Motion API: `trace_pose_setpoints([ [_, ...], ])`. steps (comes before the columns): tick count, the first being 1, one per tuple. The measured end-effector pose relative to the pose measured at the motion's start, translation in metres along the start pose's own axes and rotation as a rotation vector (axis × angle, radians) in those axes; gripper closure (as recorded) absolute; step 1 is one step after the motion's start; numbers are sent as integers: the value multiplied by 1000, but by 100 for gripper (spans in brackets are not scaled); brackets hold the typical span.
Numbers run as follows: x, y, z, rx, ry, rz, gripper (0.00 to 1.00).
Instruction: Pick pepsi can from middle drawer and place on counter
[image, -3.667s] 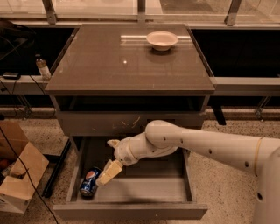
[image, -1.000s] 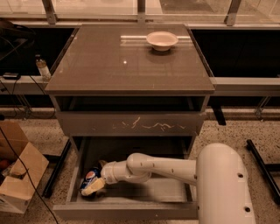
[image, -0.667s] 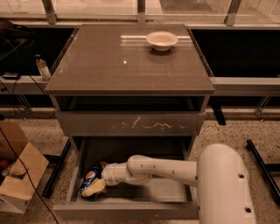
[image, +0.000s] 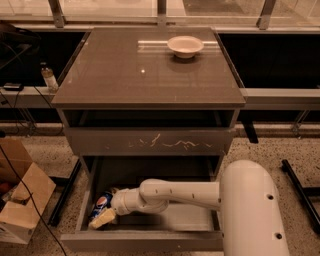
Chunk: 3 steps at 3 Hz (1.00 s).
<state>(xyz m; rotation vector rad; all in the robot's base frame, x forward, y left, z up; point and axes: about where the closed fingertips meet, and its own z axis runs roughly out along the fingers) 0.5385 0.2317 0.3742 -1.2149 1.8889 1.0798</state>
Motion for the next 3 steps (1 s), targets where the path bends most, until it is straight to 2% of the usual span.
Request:
trace_pose_setpoints([
  [1,-3,5,6,-2,-7,-8,18],
  [3,-10,8,8,22,-22,-26,65],
])
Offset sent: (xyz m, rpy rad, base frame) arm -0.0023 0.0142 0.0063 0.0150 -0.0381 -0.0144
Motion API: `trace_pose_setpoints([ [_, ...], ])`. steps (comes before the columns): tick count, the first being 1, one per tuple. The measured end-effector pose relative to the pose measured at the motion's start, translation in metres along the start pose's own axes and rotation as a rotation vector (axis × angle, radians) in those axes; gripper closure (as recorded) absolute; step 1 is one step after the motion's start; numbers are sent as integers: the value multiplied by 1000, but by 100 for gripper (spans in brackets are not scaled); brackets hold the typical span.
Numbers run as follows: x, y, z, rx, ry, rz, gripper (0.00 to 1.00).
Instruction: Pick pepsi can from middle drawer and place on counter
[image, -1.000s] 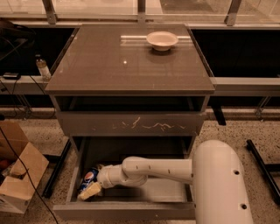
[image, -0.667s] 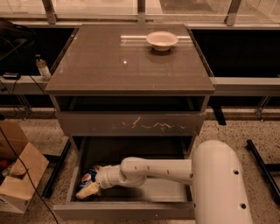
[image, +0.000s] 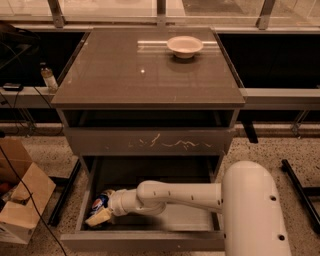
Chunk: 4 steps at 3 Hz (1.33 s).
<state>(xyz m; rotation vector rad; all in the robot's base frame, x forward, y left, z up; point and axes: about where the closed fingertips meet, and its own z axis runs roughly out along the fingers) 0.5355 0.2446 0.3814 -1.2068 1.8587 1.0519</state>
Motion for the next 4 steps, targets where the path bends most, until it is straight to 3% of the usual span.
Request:
trace_pose_setpoints([
  [1,-13,-1,-20,37,-29,-21,96],
  [4,-54,-12,-136,140,-264,-60,100],
])
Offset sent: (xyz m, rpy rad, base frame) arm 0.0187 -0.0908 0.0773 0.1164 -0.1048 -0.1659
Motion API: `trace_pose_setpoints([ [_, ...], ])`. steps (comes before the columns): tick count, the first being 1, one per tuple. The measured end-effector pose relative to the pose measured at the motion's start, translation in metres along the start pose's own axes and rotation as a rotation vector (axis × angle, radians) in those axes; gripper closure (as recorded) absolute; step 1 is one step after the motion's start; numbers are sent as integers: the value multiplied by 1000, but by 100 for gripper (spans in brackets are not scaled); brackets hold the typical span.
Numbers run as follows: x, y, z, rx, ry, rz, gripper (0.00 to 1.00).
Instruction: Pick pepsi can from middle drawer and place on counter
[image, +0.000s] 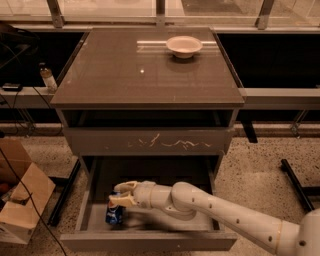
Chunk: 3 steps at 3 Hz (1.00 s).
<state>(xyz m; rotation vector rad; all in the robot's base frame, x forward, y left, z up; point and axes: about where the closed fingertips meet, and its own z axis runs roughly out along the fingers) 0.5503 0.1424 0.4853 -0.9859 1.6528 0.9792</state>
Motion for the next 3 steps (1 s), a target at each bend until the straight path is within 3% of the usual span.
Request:
trace_pose_setpoints([
  [3,-36,-3,-36,15,-91,-45,100],
])
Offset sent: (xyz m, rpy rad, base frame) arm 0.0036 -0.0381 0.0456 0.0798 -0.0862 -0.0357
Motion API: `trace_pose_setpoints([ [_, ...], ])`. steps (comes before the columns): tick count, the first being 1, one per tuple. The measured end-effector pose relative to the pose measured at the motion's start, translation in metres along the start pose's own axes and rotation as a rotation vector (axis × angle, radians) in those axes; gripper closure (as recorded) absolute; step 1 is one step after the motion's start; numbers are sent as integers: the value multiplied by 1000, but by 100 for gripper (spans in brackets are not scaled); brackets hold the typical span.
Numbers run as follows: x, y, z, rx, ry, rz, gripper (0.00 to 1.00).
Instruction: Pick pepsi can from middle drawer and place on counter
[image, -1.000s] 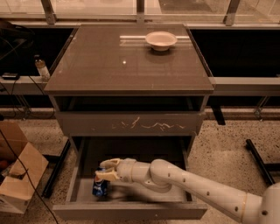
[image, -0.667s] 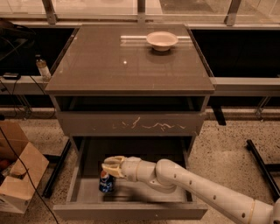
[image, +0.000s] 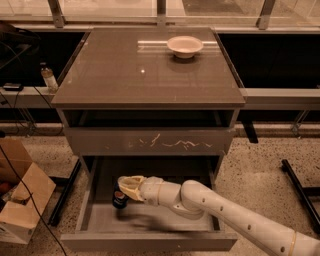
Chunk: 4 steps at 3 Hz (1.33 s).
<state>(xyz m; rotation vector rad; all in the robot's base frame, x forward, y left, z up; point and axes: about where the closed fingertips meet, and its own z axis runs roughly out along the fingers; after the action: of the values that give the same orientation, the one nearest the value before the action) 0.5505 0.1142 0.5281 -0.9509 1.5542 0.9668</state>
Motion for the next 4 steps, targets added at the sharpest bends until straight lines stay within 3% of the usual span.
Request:
trace_pose_setpoints([
  [2,-14,7,-8,-4,-10,-28,100],
  [3,-15,7,-8,-4,-10,-29,82],
  [4,5,11,5,-22,24,20,59],
])
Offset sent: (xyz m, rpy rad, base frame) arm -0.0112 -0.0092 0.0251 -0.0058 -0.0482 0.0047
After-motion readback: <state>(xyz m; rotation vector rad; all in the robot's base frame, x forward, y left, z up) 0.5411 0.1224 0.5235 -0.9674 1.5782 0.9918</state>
